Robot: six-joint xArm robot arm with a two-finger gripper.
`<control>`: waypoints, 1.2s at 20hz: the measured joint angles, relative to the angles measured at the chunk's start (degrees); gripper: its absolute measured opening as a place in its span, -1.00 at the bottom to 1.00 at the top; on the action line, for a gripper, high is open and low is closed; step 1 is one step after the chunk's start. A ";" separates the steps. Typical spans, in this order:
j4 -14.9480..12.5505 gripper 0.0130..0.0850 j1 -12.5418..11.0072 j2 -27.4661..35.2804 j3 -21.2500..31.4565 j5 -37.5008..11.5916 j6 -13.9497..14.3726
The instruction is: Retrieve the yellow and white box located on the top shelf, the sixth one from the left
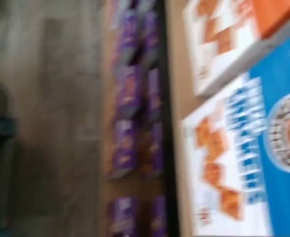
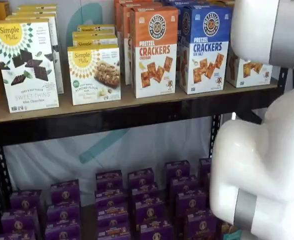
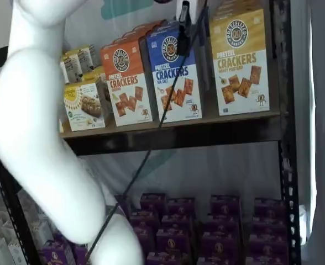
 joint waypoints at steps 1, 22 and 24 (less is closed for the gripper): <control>2.46 1.00 -0.97 -1.10 1.50 -2.14 -0.12; -3.81 1.00 6.67 -0.13 4.62 -30.22 -5.35; -5.48 1.00 7.65 1.15 3.31 -30.04 -4.63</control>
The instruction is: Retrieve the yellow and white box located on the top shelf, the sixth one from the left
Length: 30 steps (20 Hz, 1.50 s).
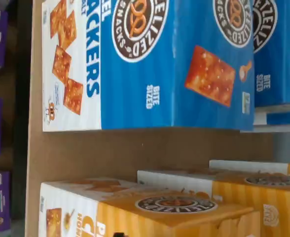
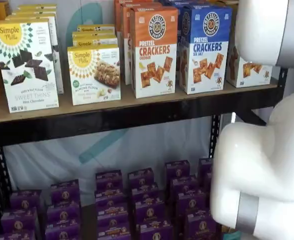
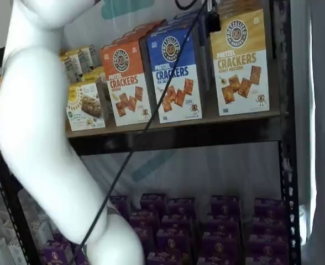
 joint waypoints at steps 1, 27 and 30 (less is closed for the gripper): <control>-0.43 1.00 0.32 0.39 -0.32 -0.14 0.19; -18.38 1.00 7.45 14.15 -16.38 12.38 6.35; -19.38 1.00 7.78 15.28 -18.18 14.50 6.73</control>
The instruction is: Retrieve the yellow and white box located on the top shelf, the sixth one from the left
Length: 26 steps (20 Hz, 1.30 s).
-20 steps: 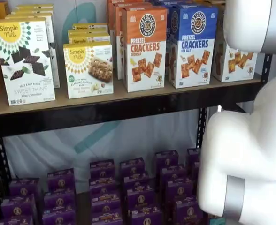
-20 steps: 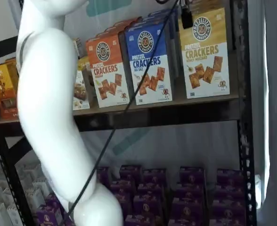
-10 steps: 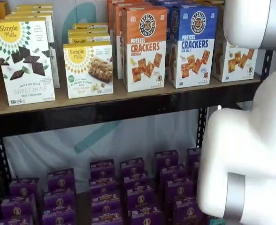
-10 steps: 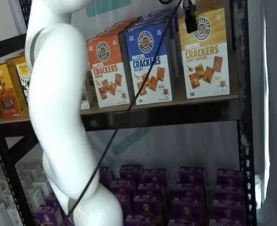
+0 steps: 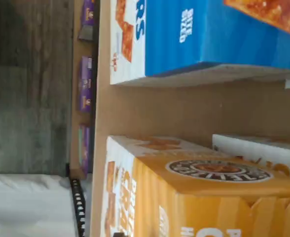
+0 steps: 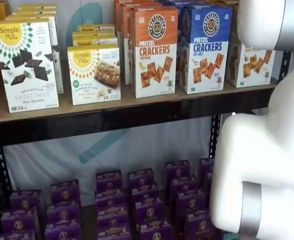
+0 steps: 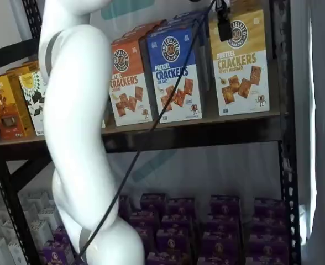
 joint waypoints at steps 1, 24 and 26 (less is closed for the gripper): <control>-0.65 1.00 0.22 0.57 -0.94 1.13 0.17; -3.23 1.00 1.04 -0.13 0.82 1.32 0.47; -2.86 0.89 0.88 0.07 0.48 1.61 0.43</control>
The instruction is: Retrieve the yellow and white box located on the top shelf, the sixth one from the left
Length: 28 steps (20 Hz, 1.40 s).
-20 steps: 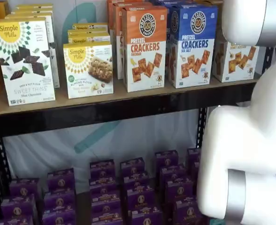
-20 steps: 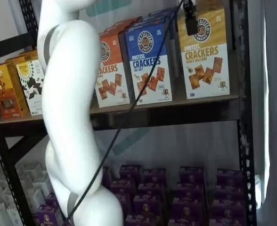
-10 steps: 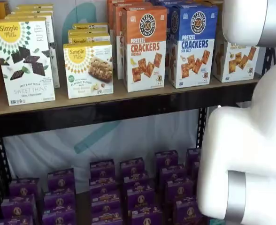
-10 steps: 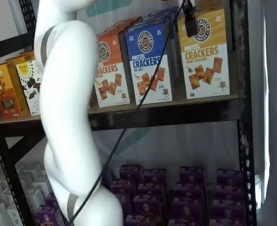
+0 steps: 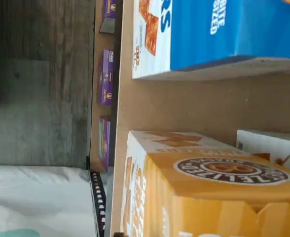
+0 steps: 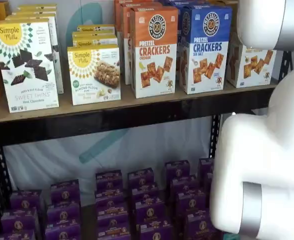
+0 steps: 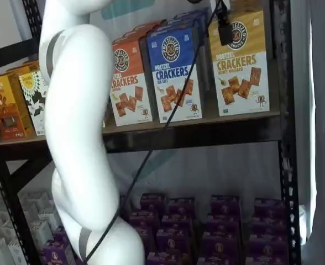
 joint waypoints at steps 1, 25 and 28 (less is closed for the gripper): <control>0.23 0.89 -0.08 0.04 -0.09 0.05 -0.02; 0.54 0.33 0.07 -0.58 0.50 -0.60 0.11; 1.36 0.33 -0.47 -0.84 0.14 0.42 -0.11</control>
